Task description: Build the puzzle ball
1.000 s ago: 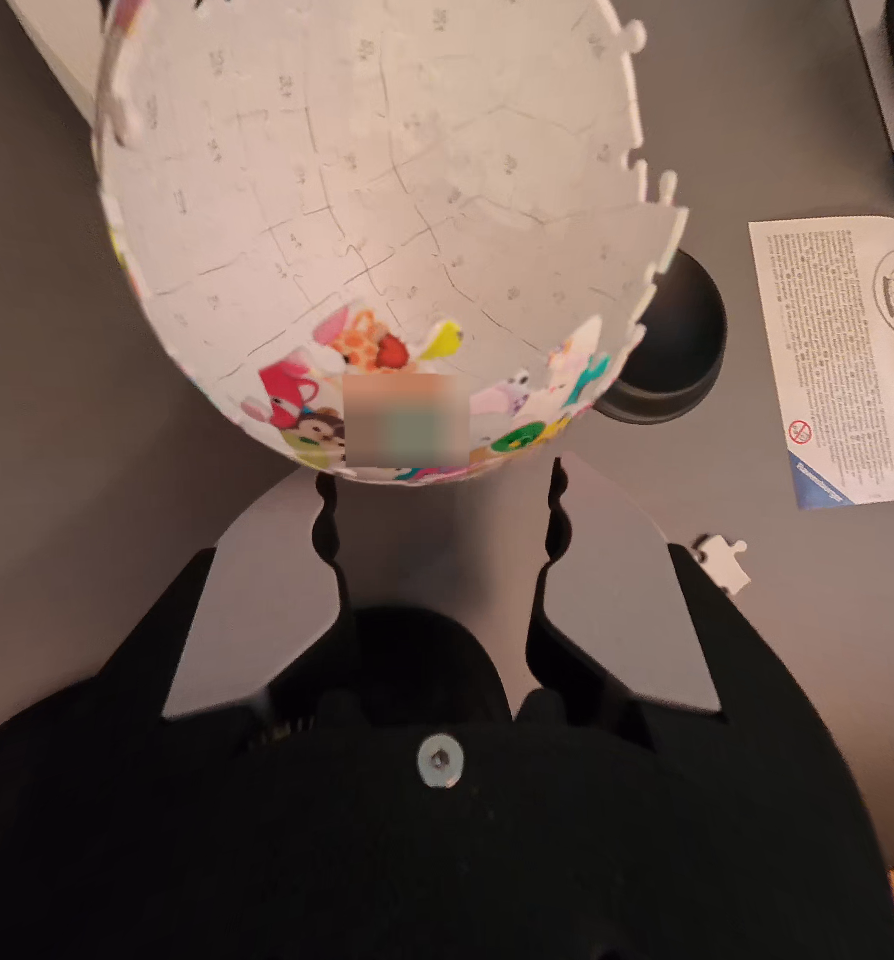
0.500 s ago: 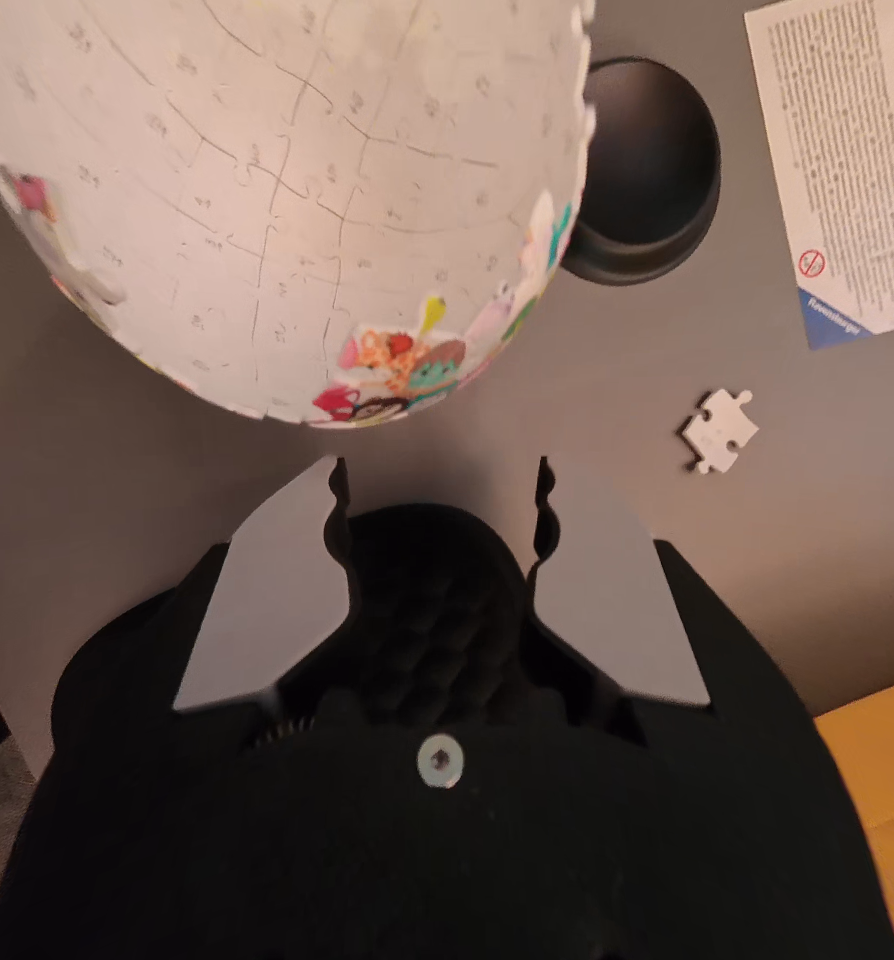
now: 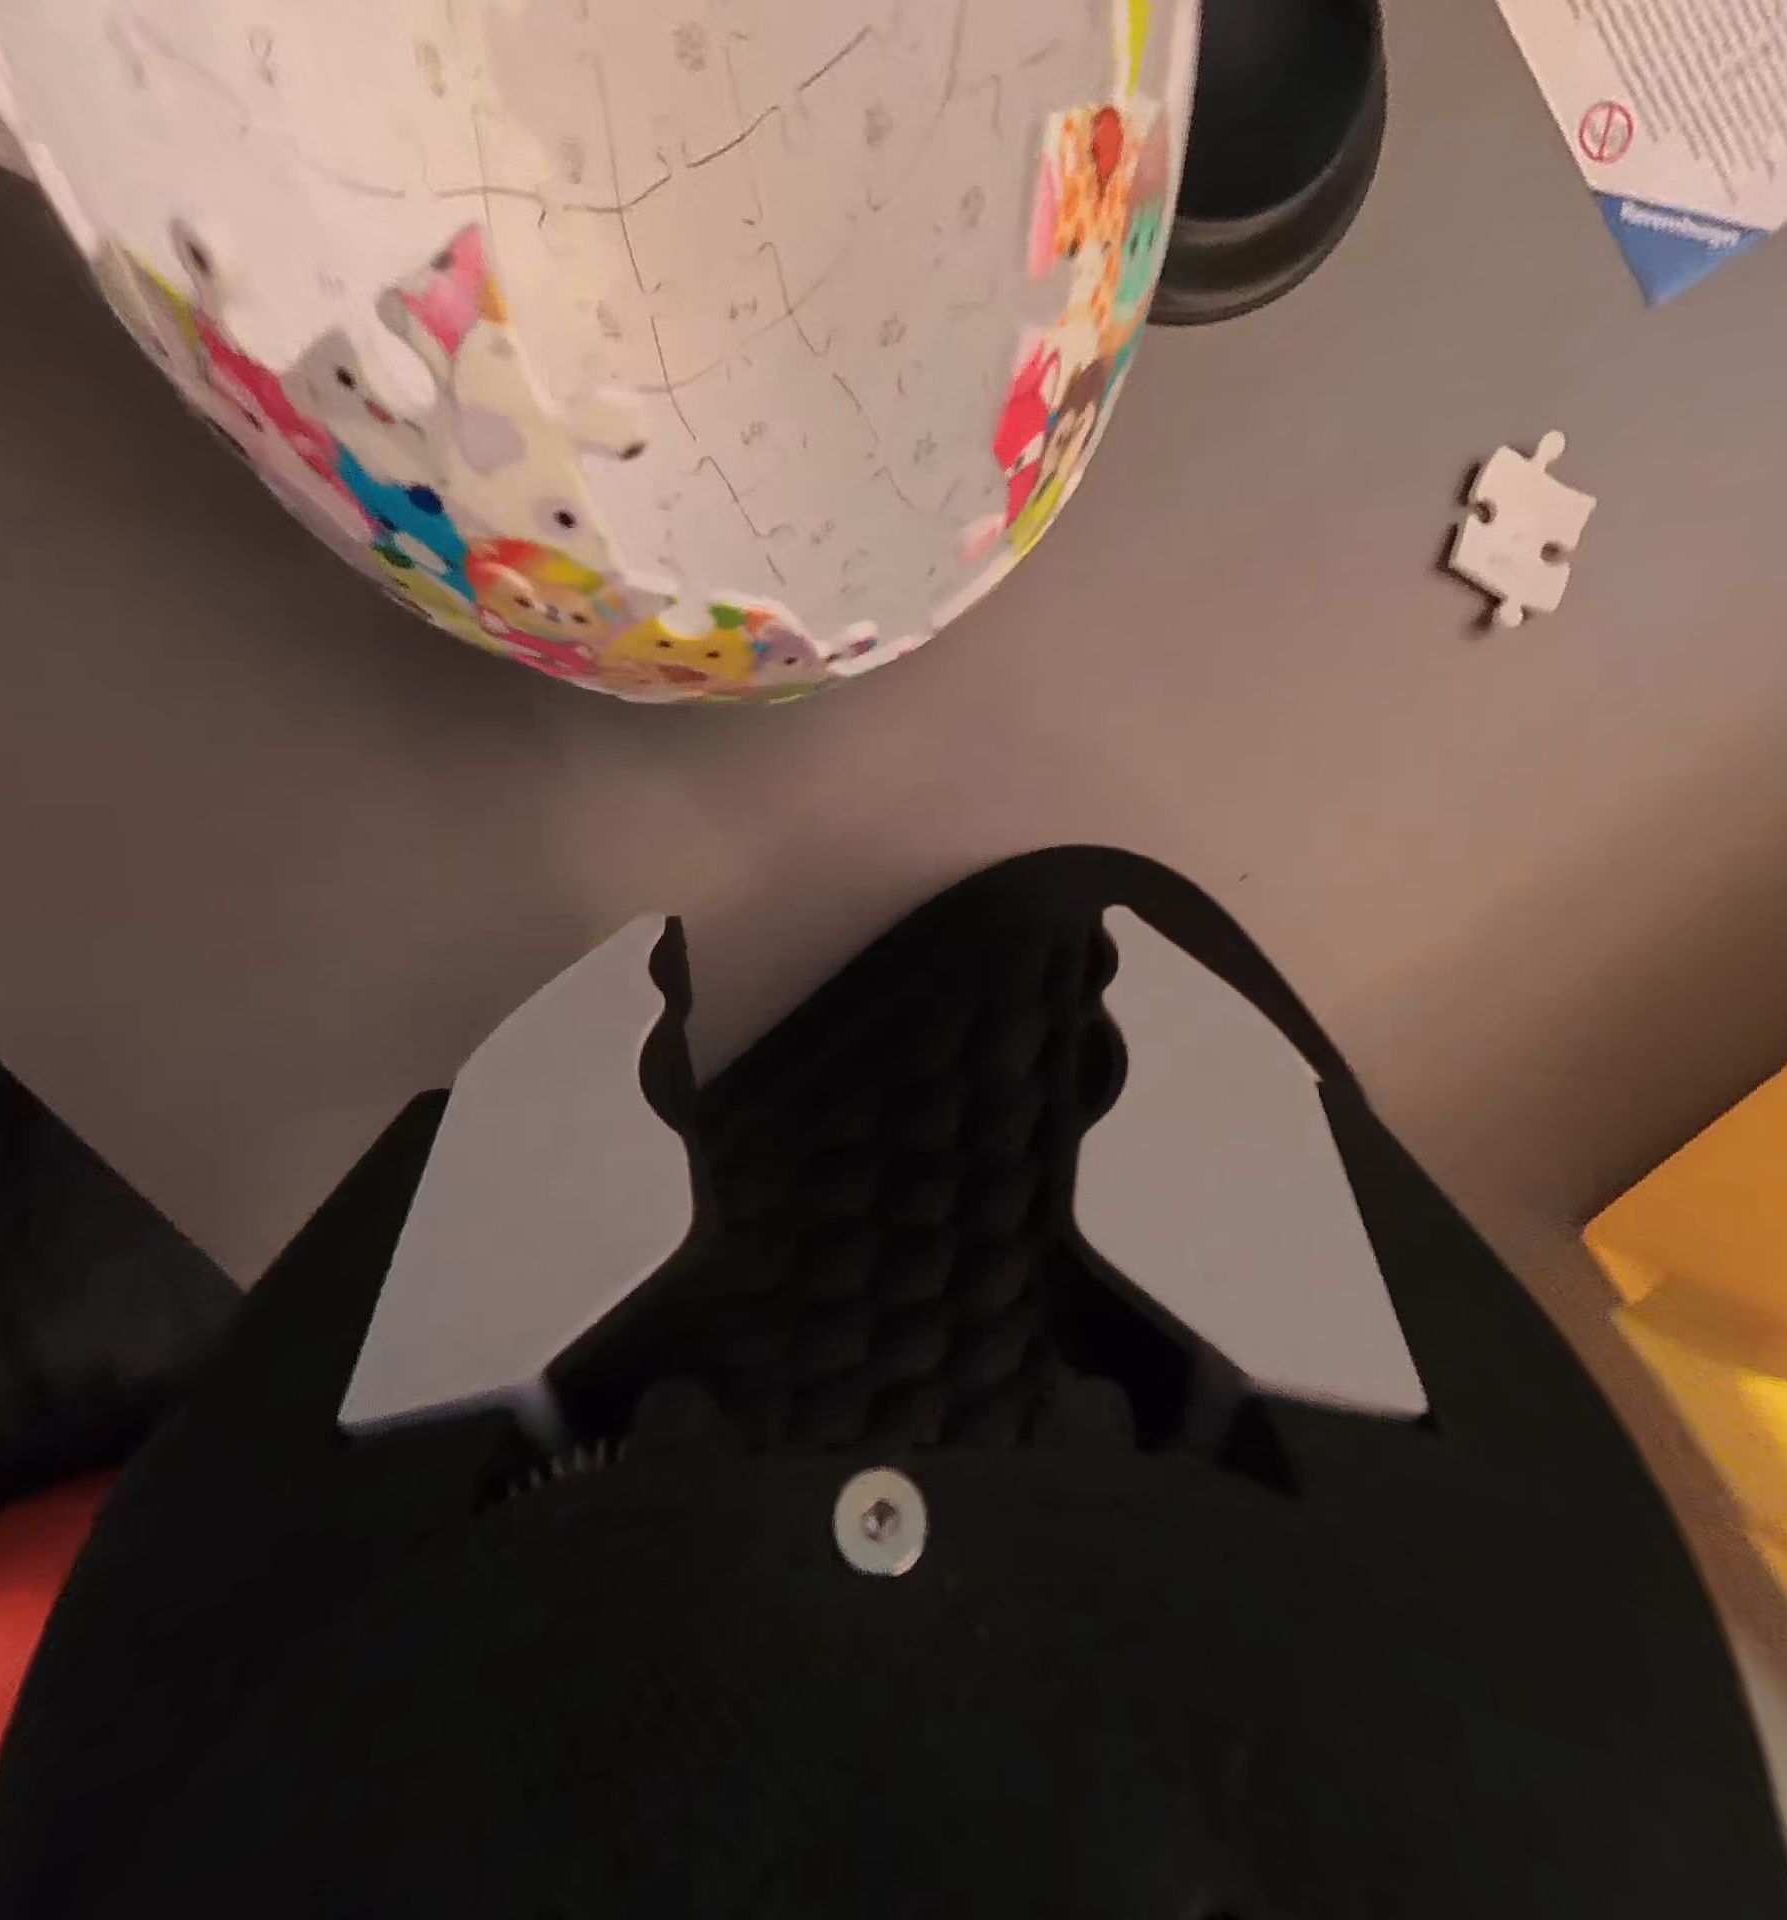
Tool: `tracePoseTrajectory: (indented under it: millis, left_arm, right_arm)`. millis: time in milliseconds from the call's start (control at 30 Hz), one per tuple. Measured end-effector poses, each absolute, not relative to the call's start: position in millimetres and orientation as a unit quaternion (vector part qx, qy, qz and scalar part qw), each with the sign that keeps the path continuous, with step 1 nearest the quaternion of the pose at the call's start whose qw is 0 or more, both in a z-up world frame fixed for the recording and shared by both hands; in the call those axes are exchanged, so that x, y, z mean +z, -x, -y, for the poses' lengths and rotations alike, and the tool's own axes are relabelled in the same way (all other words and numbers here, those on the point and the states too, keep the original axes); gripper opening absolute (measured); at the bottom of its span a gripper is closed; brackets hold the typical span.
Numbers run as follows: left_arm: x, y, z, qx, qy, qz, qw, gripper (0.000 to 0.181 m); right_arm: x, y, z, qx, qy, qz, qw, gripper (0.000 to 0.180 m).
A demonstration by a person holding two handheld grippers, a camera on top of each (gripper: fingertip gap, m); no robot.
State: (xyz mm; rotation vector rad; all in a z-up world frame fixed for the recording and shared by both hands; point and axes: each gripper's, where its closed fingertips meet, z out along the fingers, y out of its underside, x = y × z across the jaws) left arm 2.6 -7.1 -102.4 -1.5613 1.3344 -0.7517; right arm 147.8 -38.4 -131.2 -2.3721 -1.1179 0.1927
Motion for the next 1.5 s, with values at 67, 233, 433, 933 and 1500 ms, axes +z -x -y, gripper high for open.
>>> tracePoseTrajectory:
  millis: [67,233,433,933,1500]
  left_arm:
    - [-96,-3,7,-0.329,0.626,-0.536,0.461,0.109]
    - [-84,-7,8,-0.371,0.601,-0.534,0.465,0.115]
    - [-83,-13,6,-0.384,0.593,-0.538,0.46,0.12]
    - [-94,-20,6,-0.408,0.593,-0.565,0.403,0.118]
    - [-108,-17,-4,-0.327,0.572,-0.622,0.424,0.111]
  right_arm:
    - [-129,-144,45,0.076,0.883,0.38,0.264,0.075]
    - [-127,-128,57,0.112,0.896,0.311,0.297,0.075]
    - [-123,-107,59,0.132,0.894,0.271,0.332,0.079]
    - [-114,-93,43,0.135,0.889,0.251,0.357,0.083]
    - [-117,-88,38,0.153,0.877,0.267,0.369,0.084]
